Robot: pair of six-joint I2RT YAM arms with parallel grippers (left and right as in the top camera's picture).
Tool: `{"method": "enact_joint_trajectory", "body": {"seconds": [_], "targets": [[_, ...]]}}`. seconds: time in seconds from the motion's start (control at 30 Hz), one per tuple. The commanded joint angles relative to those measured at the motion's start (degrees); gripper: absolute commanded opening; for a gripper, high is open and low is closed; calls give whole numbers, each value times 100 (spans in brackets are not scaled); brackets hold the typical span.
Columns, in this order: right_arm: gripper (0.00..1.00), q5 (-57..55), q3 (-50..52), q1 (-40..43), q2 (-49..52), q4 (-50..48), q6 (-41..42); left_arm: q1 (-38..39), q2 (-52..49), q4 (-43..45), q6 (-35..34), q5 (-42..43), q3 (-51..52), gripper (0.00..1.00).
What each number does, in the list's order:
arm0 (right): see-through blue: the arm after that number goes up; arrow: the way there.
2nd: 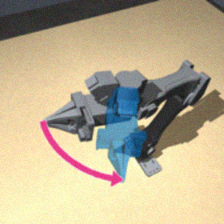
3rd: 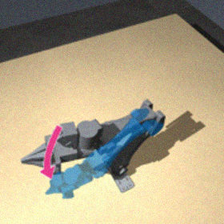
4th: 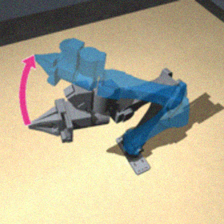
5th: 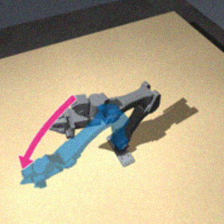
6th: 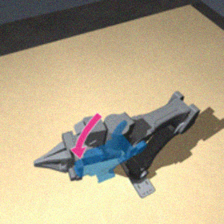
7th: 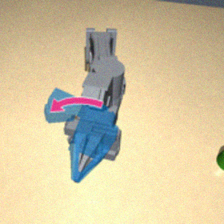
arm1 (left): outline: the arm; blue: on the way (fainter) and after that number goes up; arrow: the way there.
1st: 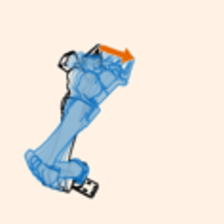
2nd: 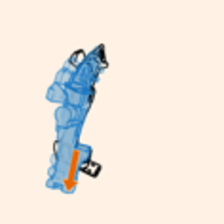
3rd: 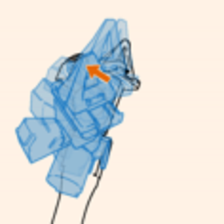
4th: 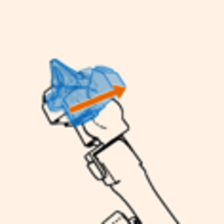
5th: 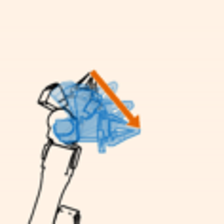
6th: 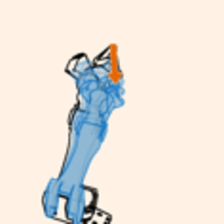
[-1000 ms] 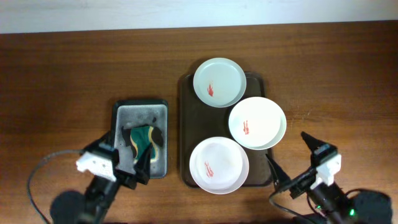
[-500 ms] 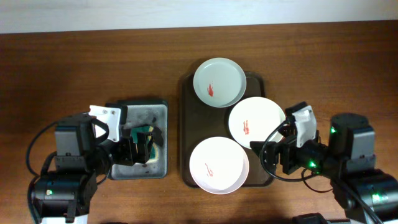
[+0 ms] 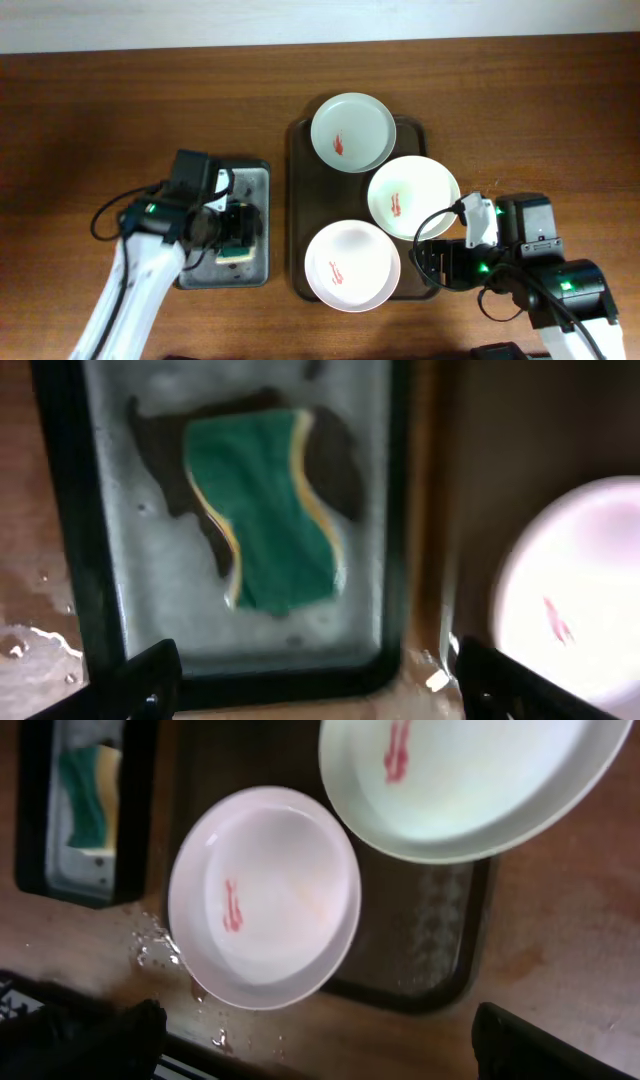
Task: Clean dirty plates on tray and stack at the side
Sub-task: 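Grasp the green-and-yellow sponge in the basin with the left gripper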
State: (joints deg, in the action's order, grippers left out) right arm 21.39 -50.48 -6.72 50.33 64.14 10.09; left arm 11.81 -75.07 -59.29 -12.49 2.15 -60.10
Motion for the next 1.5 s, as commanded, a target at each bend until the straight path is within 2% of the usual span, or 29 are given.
{"method": "enact_joint_trajectory", "body": {"seconds": [0.0, 0.07, 0.13, 0.17, 0.2, 0.27, 0.3, 0.33, 0.4, 0.53, 0.57, 0.63, 0.67, 0.7, 0.8, 0.97, 1.0, 1.03, 1.1, 1.2, 1.3, 1.33, 1.43, 1.47], "targets": [[99, 4, 33, 37, -9, -138, 94, -116, -852, 459, -592, -494, 216, 86], [99, 131, 33, 37, -7, -190, 94, -271, -1370, 811, -874, -446, 280, 84], [99, 129, 33, 37, -7, -243, 94, -435, -1921, 1266, -892, -63, 297, 56], [99, 129, 33, 37, -7, -269, 94, -466, -2175, 1412, -890, 155, 297, 46], [99, 129, 33, 37, -7, -295, 94, -463, -2444, 1471, -892, 293, 295, 38], [99, 129, 33, 37, -7, -302, 94, -446, -2782, 1493, -890, 431, 297, 29], [99, 129, 33, 37, -7, -302, 94, -428, -2973, 1534, -883, 426, 295, 10], [99, 129, 33, 37, -7, -304, 96, -420, -3069, 1567, -846, 431, 295, 0], [99, 129, 33, 37, -7, -304, 94, -422, -3099, 1593, -844, 428, 295, 0], [99, 127, 33, 37, -7, -304, 94, -426, -2573, 1305, -291, 575, 94, 0], [99, 127, 33, 37, -7, -306, 94, -426, -2361, 1185, -275, 557, 52, 10], [99, 127, 33, 37, -7, -306, 94, -437, -1860, 1060, -216, 485, 28, 43], [99, 127, 33, 37, -7, -306, 94, -437, -1703, 1056, -216, 391, 28, 53], [99, 127, 33, 37, -7, -304, 94, -437, -1552, 1060, -219, 225, 31, 59], [99, 125, 33, 37, -7, -308, 94, -437, -1530, 1163, -219, -295, 68, 63], [99, 127, 33, 37, -7, -345, 94, -396, -2057, 2223, -221, -302, 695, 58], [99, 125, 33, 37, -7, -345, 94, -396, -2199, 2378, -221, -304, 778, 54], [99, 127, 33, 37, -7, -345, 96, -396, -2358, 2522, -221, -304, 813, 44], [99, 127, 33, 37, -7, -345, 94, -400, -2485, 2702, -219, -304, 811, 0], [99, 127, 33, 37, -7, -343, 94, -400, -2426, 2581, -216, -302, 586, 0], [100, 127, 33, 37, -7, -343, 94, -400, -2227, 2017, -105, -297, 122, 0], [100, 127, 33, 37, -7, -343, 94, -400, -2098, 1679, -87, -302, -120, 11], [100, 127, 33, 37, -7, -343, 94, -398, -1853, 962, -87, -278, -575, 52], [100, 127, 33, 37, -7, -345, 94, -400, -1764, 719, -87, -168, -673, 61]]}}
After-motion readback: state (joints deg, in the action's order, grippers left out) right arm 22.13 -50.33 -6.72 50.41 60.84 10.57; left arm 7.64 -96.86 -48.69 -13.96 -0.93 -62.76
